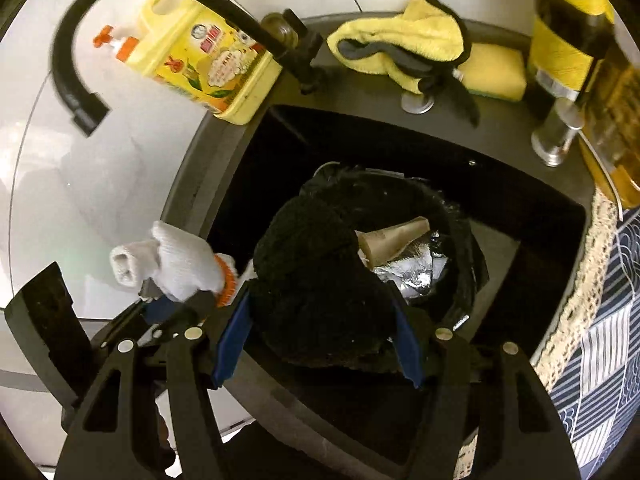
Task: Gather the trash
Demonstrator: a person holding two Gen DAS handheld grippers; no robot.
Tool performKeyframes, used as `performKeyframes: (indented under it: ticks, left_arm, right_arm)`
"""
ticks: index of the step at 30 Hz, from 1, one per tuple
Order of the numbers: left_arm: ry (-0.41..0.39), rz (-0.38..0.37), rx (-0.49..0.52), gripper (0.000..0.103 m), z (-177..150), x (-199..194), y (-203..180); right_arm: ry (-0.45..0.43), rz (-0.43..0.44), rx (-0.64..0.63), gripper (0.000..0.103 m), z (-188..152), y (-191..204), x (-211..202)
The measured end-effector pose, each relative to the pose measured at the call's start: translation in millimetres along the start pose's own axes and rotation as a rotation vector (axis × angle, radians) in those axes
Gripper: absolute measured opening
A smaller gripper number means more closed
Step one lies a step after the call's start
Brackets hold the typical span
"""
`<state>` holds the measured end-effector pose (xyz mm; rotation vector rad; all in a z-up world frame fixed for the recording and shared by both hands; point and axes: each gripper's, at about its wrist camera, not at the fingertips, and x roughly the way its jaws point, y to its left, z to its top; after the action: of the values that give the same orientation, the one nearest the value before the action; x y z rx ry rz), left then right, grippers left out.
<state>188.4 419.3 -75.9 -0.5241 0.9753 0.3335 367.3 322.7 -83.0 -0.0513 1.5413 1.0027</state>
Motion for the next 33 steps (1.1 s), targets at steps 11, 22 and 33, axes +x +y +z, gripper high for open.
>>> performKeyframes:
  ticks: [11, 22, 33]
  left_arm:
    - [0.098, 0.013, -0.025, 0.04, 1.6, 40.5, 6.3]
    - [0.085, 0.015, -0.038, 0.058, -3.9, 33.7, 7.0]
    - [0.054, 0.001, 0.008, 0.058, -20.4, 10.3, -4.9]
  right_arm:
    - [0.092, 0.002, 0.049, 0.07, 18.1, -17.1, 36.2]
    - [0.048, 0.003, 0.076, 0.075, 11.5, -18.4, 17.4]
    - [-0.015, -0.003, 0.084, 0.075, -28.7, -11.0, -19.2]
